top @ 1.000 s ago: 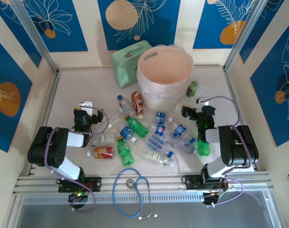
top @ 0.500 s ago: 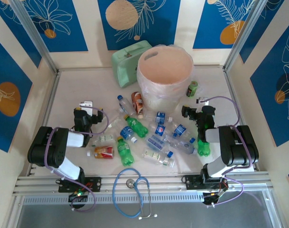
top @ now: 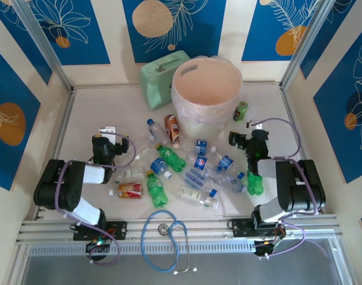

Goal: Put the plastic bottles in the bin

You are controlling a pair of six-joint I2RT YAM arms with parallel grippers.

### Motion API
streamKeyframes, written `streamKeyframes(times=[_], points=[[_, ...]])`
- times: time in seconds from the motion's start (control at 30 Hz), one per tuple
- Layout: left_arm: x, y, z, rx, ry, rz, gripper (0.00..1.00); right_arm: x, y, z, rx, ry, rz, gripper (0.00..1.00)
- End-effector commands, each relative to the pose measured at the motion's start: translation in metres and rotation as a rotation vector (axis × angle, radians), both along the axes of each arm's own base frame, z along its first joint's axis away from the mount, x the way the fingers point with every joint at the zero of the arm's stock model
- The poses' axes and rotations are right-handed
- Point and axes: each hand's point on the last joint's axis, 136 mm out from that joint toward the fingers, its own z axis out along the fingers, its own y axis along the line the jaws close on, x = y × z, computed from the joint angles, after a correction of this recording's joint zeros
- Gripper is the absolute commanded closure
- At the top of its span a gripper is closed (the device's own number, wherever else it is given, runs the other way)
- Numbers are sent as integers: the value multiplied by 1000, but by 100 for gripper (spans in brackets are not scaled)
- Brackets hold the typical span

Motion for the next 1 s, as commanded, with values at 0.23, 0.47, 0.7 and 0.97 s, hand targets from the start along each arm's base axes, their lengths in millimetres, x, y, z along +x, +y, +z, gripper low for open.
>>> streamKeyframes(times=[0.23,0.47,0.7,0.97], points=[[-25,-9,132,-103,133,50,0,-90,-51,83,481,341,-563,1],[-103,-82,98,36,430,-261,0,-130,0,117,319,469,-527,1],[-127,-85,40,113,655,-285,0,-144,34,96,386,485,-356,1],[-102,-88,19,201,689,-290,0,-151,61,111,478,464,-132,4]])
